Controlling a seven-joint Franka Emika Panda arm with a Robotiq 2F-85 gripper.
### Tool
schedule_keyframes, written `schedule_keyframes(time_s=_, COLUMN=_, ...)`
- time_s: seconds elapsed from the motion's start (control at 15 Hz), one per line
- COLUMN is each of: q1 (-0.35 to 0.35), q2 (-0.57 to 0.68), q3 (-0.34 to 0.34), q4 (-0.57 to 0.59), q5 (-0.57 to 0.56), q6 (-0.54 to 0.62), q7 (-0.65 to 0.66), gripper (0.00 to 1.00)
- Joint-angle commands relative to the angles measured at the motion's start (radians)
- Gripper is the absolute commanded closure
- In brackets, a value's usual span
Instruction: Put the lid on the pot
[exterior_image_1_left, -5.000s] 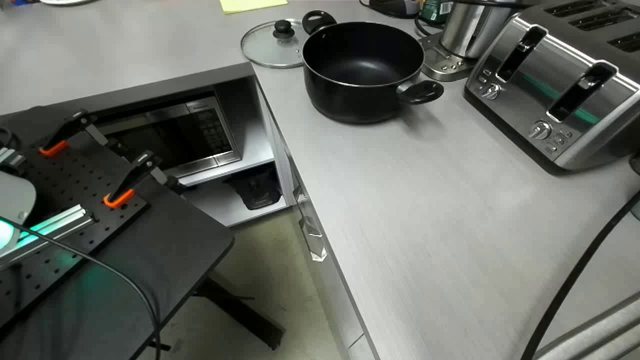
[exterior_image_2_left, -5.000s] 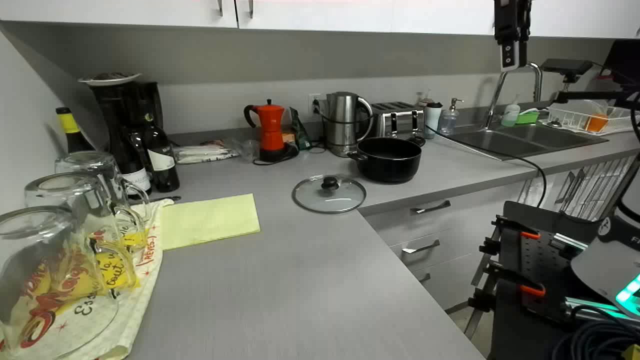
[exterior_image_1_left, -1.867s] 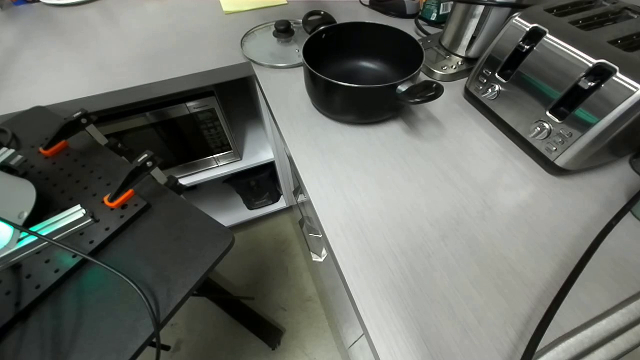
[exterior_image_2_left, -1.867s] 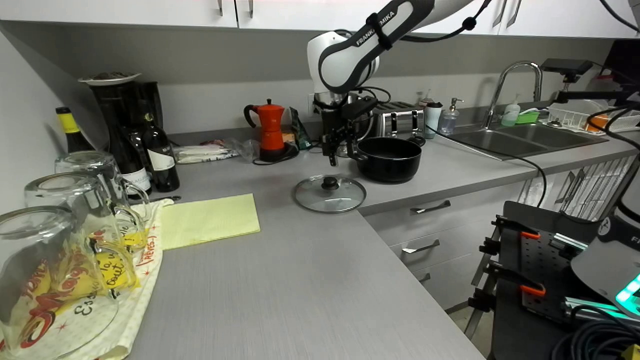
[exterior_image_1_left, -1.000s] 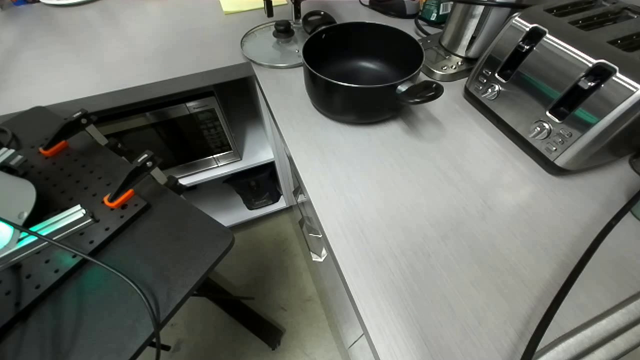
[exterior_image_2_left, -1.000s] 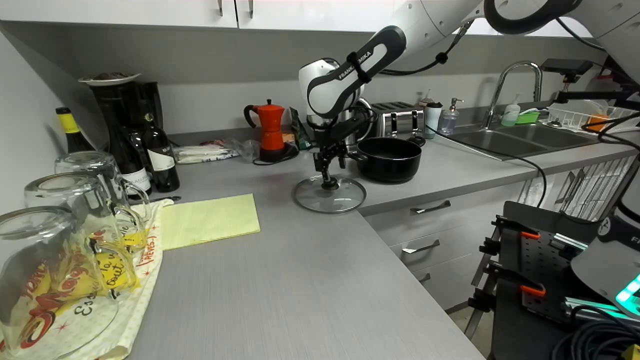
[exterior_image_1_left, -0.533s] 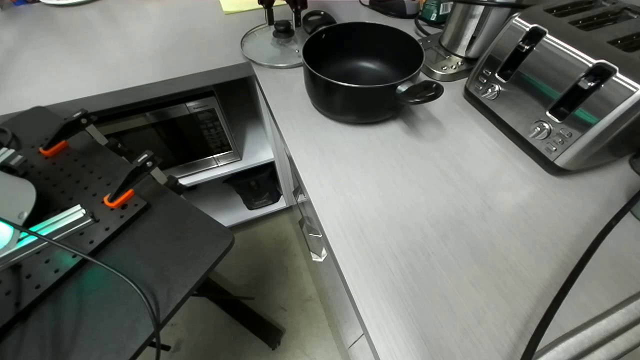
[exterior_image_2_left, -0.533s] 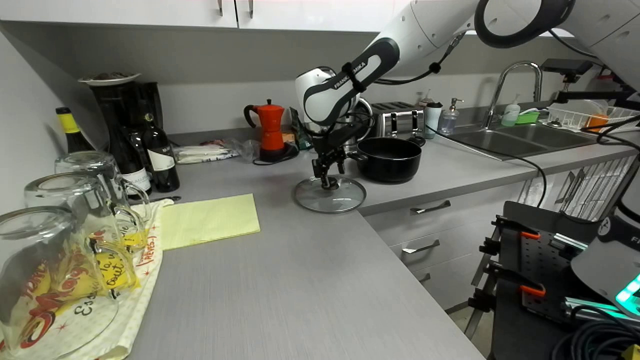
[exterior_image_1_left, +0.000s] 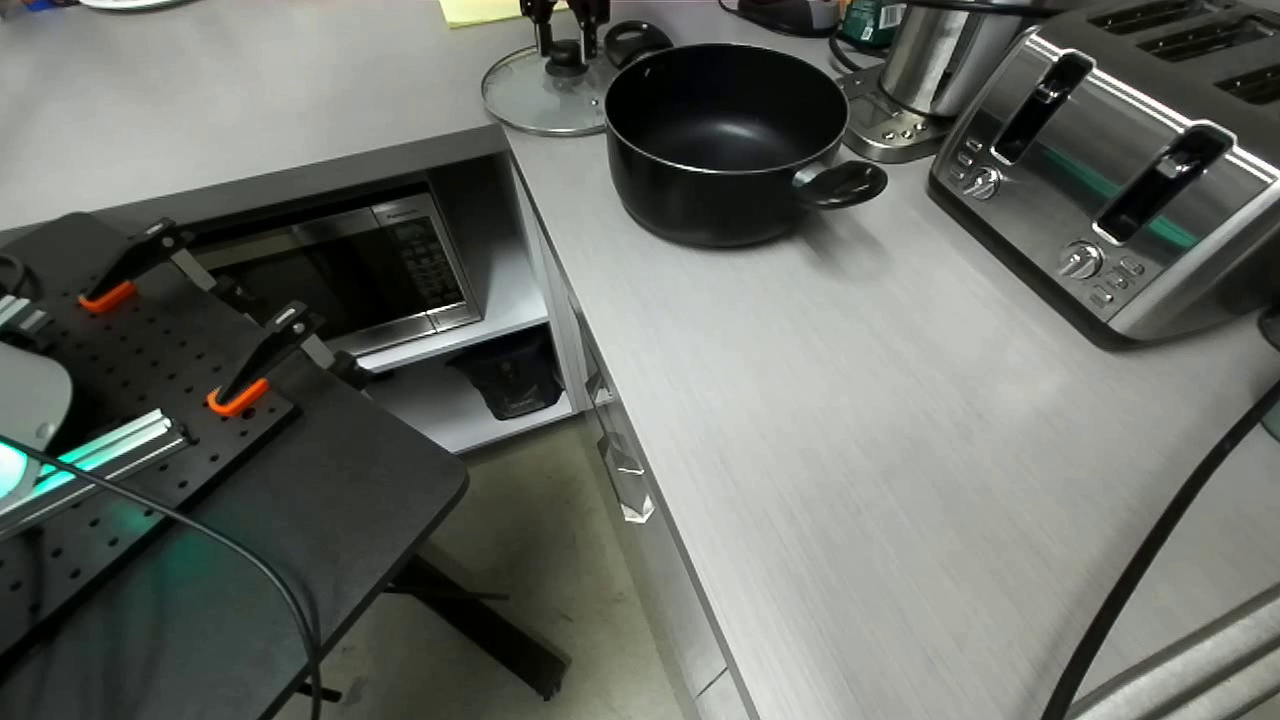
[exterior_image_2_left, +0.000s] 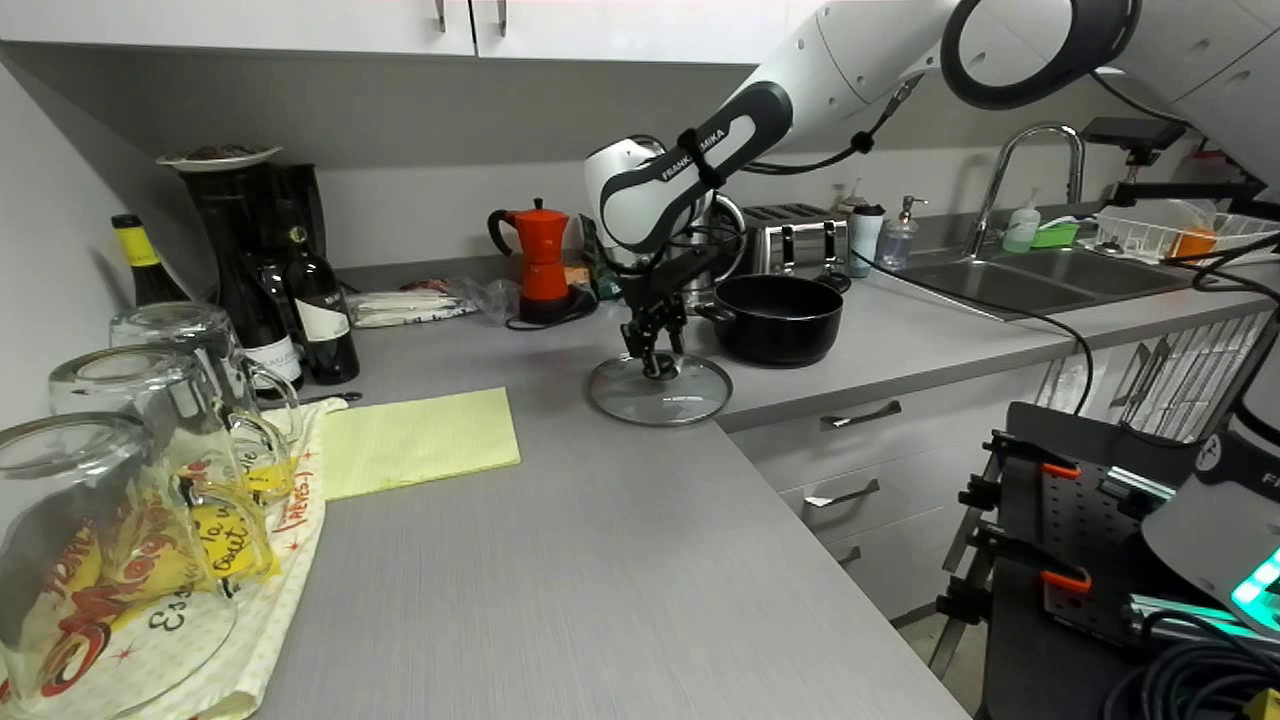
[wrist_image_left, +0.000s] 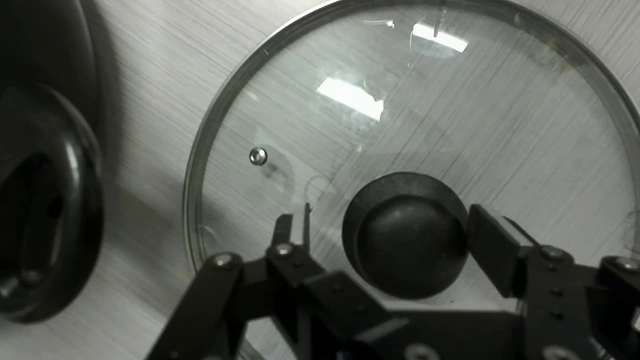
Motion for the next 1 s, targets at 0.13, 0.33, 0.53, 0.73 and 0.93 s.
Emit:
schedule_keyframes(time_s=0.13, q1=0.005, q2=0.020, q3=-0.002, q4=0.055, q5=0.029, q6=-0.039, q7=-0.027, gripper=0.69)
schedule_keyframes(time_s=0.33, q1=0.005, q2=0.007, q3=0.001, q4=0.040, q5=0.029, q6=-0.031, q7=-0.033, gripper=0.76)
schedule_keyframes(time_s=0.53, q1=0.014, q2=-0.041, q3=0.005, q4=-0.019, q5=0.022, q6=-0.001, q7=-0.041, gripper=0.76)
schedule_keyframes(time_s=0.73, q1=0.033, q2=-0.129, q3=0.009, q4=-0.128, q5=0.005, q6=0.053, q7=-0.057, gripper=0.76)
schedule_keyframes(time_s=0.93, q1=0.055, q2=-0.234, q3=0.010, q4=-0.253, q5=-0.011, q6=0.116, q7=-0.076, gripper=0.76)
